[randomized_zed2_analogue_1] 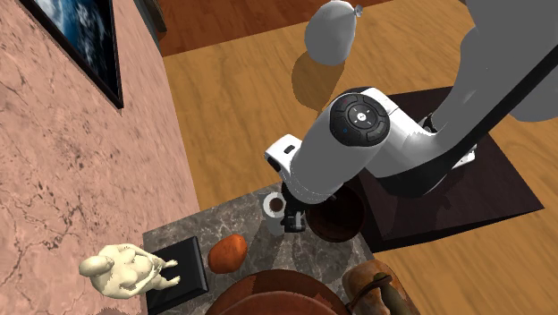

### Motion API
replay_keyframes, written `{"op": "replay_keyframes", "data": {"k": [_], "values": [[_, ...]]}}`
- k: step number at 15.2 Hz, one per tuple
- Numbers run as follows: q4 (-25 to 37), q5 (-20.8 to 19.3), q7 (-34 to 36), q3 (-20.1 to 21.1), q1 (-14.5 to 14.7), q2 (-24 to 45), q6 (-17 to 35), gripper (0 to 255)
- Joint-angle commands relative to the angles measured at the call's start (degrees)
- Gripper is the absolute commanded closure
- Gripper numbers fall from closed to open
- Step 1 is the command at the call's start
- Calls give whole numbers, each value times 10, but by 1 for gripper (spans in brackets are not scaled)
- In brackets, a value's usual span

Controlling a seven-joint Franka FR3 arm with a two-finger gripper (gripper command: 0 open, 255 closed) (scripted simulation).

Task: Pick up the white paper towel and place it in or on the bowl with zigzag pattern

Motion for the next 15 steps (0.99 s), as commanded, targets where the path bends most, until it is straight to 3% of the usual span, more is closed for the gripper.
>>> {"op": "replay_keyframes", "data": {"k": [1, 4, 15], "values": [[0, 0, 0, 0, 0, 0, 0, 255], [0, 0, 0, 0, 0, 0, 0, 255], [15, 86, -69, 10, 1, -76, -82, 255]]}}
